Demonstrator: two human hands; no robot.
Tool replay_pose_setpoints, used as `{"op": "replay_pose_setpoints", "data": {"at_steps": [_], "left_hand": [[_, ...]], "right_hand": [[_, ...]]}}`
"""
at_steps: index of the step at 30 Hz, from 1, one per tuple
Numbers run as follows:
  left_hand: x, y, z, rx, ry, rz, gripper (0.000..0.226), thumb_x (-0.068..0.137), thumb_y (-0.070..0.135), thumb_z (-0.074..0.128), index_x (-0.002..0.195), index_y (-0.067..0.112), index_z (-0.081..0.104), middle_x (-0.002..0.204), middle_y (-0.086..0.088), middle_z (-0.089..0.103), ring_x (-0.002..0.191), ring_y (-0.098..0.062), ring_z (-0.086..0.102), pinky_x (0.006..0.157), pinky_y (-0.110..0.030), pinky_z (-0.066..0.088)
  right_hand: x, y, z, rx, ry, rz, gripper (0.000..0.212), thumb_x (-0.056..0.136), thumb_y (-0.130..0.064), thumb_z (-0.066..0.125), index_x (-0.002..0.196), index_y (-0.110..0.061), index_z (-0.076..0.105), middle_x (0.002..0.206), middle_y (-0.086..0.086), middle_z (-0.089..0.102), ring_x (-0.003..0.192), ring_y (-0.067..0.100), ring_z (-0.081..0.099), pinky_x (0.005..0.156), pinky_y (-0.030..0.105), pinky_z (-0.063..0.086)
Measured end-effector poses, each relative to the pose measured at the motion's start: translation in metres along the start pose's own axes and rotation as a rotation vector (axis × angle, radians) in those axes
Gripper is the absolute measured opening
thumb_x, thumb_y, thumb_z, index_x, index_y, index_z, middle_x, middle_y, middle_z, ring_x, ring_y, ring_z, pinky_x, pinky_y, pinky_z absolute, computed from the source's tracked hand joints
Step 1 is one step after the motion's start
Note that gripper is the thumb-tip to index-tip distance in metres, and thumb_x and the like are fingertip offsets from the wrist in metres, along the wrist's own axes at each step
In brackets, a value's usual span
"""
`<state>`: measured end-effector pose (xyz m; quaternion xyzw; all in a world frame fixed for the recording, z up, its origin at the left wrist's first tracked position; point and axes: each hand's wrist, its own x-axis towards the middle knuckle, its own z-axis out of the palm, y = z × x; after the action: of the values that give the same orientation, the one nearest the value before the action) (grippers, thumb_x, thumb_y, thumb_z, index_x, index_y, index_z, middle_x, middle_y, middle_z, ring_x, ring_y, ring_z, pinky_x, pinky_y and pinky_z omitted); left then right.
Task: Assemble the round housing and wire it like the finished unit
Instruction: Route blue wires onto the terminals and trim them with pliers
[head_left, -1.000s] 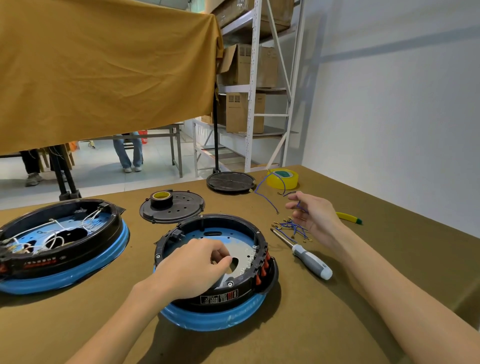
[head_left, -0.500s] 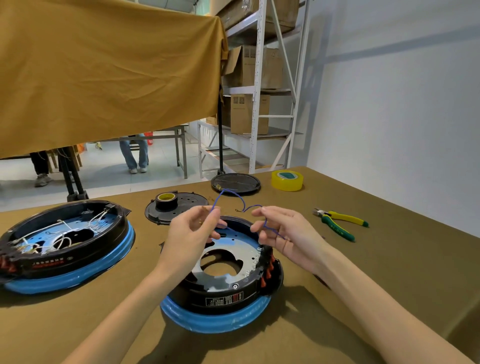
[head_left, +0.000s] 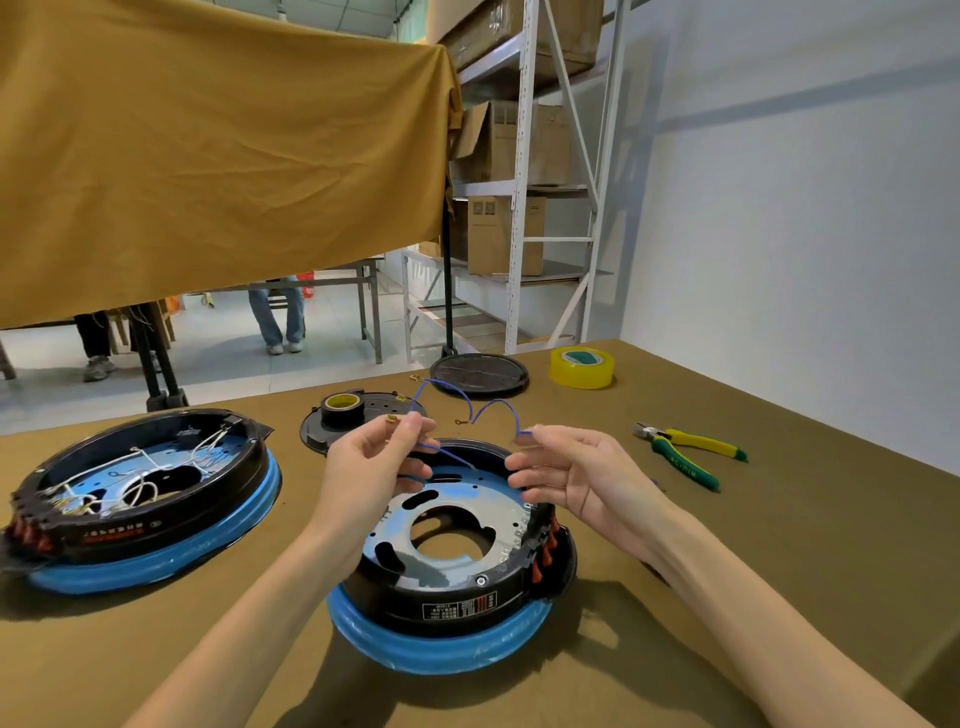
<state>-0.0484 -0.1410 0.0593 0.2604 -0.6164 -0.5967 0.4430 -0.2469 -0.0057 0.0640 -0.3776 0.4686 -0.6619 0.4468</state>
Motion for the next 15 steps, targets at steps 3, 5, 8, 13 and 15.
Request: {"op": "replay_pose_setpoints", "data": {"at_steps": [3, 5, 8, 13, 15], "left_hand": [[-0.001, 0.000, 0.000, 0.156, -0.004, 0.121, 0.018, 0.101, 0.029, 0.062, 0.096, 0.021, 0.077, 0.087, 0.001, 0.077, 0.069, -0.010, 0.069, 0.061, -0.021, 0.058], [-0.002, 0.000, -0.001, 0.215, 0.036, 0.191, 0.014, 0.100, 0.027, 0.063, 0.096, 0.022, 0.076, 0.087, 0.004, 0.077, 0.072, -0.009, 0.070, 0.062, -0.021, 0.057], [-0.001, 0.002, -0.004, 0.298, 0.104, 0.253, 0.009, 0.099, 0.031, 0.065, 0.102, 0.027, 0.073, 0.090, 0.009, 0.075, 0.081, -0.005, 0.070, 0.069, -0.020, 0.054], [-0.002, 0.006, -0.005, 0.352, 0.275, 0.195, 0.041, 0.088, 0.036, 0.078, 0.120, 0.026, 0.054, 0.115, 0.010, 0.059, 0.102, -0.006, 0.061, 0.083, -0.025, 0.050], [-0.004, 0.008, -0.002, 0.366, 0.329, 0.167, 0.039, 0.087, 0.029, 0.080, 0.111, 0.025, 0.051, 0.109, 0.004, 0.057, 0.100, -0.013, 0.059, 0.081, -0.027, 0.049]], "right_hand": [[0.001, 0.000, 0.004, -0.074, 0.063, -0.028, 0.024, 0.099, -0.020, 0.064, 0.100, -0.001, 0.078, 0.096, 0.027, 0.074, 0.075, 0.024, 0.074, 0.064, 0.027, 0.060], [-0.001, 0.000, 0.006, -0.100, 0.049, -0.053, 0.019, 0.098, -0.016, 0.066, 0.100, -0.001, 0.078, 0.092, 0.024, 0.074, 0.073, 0.021, 0.073, 0.065, 0.024, 0.059], [-0.003, 0.000, 0.011, -0.112, 0.018, -0.093, 0.019, 0.097, -0.011, 0.066, 0.108, 0.001, 0.075, 0.098, 0.026, 0.075, 0.079, 0.024, 0.075, 0.069, 0.025, 0.059], [-0.003, 0.003, 0.022, -0.264, 0.101, -0.314, 0.014, 0.099, -0.003, 0.063, 0.109, -0.002, 0.072, 0.092, 0.020, 0.077, 0.082, 0.031, 0.077, 0.072, 0.031, 0.063], [-0.003, 0.007, 0.025, -0.330, 0.125, -0.388, 0.012, 0.099, 0.000, 0.063, 0.106, -0.002, 0.072, 0.090, 0.016, 0.077, 0.081, 0.031, 0.077, 0.072, 0.032, 0.063]]}}
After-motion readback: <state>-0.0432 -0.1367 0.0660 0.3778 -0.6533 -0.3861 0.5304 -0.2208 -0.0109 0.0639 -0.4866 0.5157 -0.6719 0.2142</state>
